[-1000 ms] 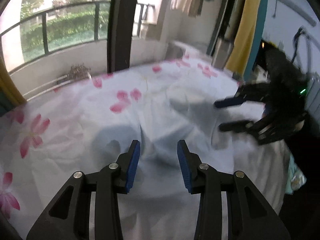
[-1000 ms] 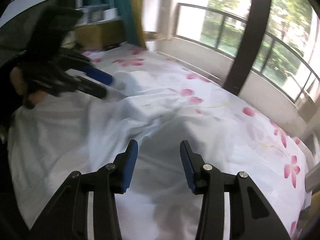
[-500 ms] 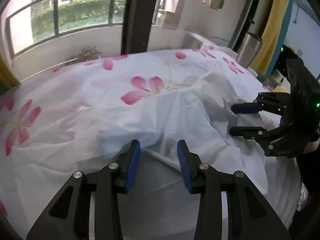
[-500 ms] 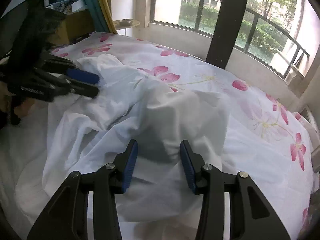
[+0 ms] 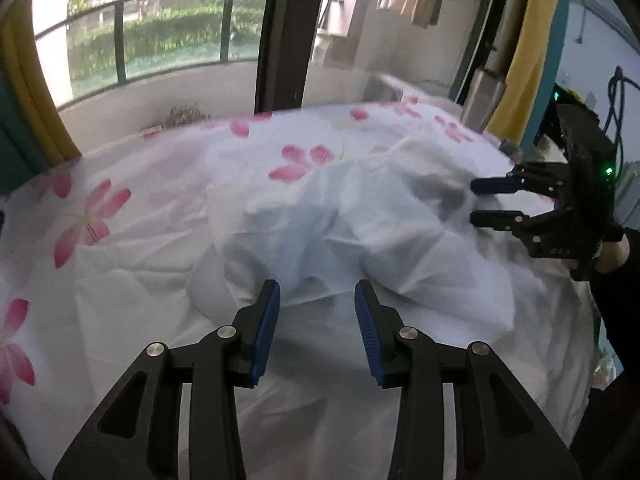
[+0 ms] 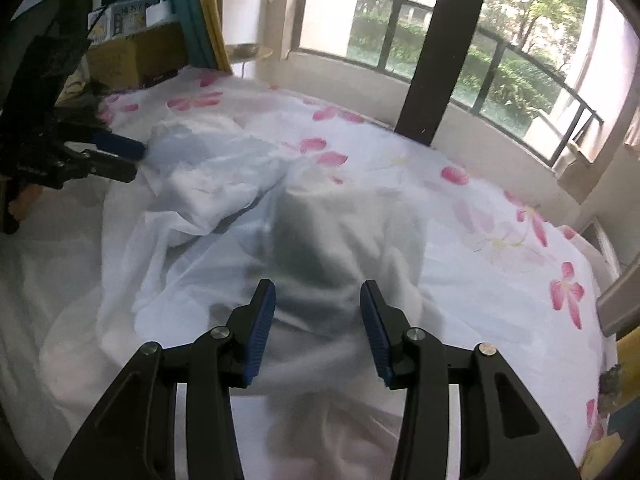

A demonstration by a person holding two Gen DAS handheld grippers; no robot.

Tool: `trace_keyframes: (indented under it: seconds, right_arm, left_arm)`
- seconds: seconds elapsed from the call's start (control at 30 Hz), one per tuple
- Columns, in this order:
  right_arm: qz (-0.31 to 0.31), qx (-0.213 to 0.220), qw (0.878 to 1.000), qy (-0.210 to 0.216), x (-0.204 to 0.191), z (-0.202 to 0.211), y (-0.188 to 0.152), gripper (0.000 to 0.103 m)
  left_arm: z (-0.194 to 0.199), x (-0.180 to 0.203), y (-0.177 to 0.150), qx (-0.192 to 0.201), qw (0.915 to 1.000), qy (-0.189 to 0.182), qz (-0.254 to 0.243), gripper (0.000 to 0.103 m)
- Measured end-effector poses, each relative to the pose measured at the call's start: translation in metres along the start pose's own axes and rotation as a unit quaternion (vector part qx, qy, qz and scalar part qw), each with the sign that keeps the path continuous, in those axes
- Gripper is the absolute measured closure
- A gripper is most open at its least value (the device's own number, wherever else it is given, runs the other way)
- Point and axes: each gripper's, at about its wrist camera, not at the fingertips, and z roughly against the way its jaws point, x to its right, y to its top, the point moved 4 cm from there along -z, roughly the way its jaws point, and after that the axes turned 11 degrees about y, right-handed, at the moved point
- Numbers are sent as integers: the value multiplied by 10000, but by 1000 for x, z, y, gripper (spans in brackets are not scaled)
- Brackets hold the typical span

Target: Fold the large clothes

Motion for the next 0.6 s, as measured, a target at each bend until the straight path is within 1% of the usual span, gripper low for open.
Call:
trace_keyframes:
  seconds: [0.1,0.2,0.37,0.47,0.6]
  right_arm:
    - [-45,74,9999,-108,0,12,-1,59]
    - [-138,81,9997,-197,3,20,-6,59]
    - [-349,60,9990,-262,6,30,-18,59]
    - [-408,67,9986,-333,6,37,-24,59]
    - [-509,153,9977,-411,3,52,-31,59]
  left_arm:
    - [14,-4,3,143,9998,46,105,62]
    - [18,-11,-1,110,9997,182,144,61]
    - [23,-18,-14,-31,9994,292,187,61]
    - [36,-27,-23,-15,9986,434,300,61]
    - [62,-43,-42,62,9960,713,537,61]
